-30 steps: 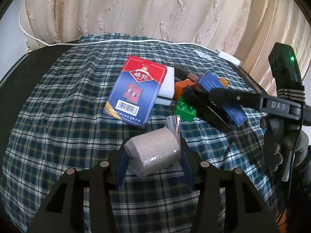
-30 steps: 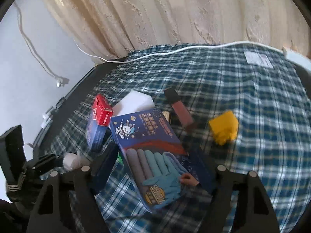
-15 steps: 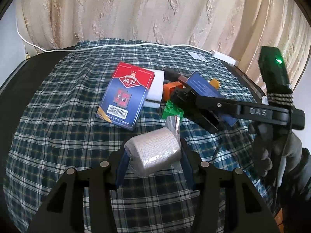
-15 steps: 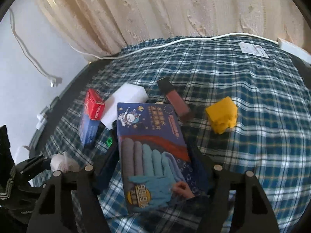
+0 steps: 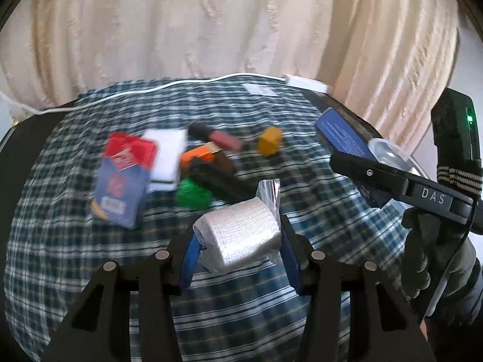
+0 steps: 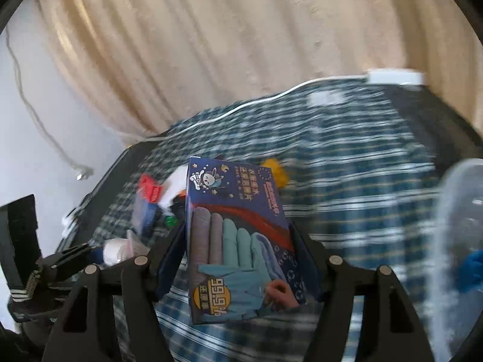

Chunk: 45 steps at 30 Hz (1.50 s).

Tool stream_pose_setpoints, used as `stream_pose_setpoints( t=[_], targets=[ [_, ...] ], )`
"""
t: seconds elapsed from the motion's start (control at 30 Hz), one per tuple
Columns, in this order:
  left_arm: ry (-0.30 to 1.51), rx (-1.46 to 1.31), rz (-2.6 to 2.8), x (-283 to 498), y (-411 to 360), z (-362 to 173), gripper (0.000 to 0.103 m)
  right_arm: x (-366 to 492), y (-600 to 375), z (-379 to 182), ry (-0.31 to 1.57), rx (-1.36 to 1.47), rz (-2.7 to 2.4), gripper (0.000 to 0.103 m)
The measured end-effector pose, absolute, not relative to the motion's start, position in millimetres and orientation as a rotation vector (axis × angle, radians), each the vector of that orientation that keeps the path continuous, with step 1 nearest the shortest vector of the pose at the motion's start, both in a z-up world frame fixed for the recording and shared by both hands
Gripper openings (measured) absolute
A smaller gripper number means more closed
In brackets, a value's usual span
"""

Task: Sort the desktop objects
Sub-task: 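Carry the tape roll and glove box into the clear bowl and release both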

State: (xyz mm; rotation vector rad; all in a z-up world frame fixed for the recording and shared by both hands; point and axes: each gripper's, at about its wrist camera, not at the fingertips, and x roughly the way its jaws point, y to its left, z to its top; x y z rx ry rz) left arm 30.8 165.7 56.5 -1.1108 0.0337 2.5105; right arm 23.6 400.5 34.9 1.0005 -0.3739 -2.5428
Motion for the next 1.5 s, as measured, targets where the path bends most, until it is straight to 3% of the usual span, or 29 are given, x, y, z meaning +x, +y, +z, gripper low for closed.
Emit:
stream_pose_setpoints(
  t=[0.57,1.5],
  targets=[
    [0.158,-1.055,2.27,29.2,288.4,71.6,0.052,79.6,556.9,48.3,-0.548,0.98,-2.986,0.072],
    [0.178,-0.998,2.076,2.5,411.0,67.7,0.052,81.0,618.0,40.3,-0.608,1.022,-3.156,0.072]
  ],
)
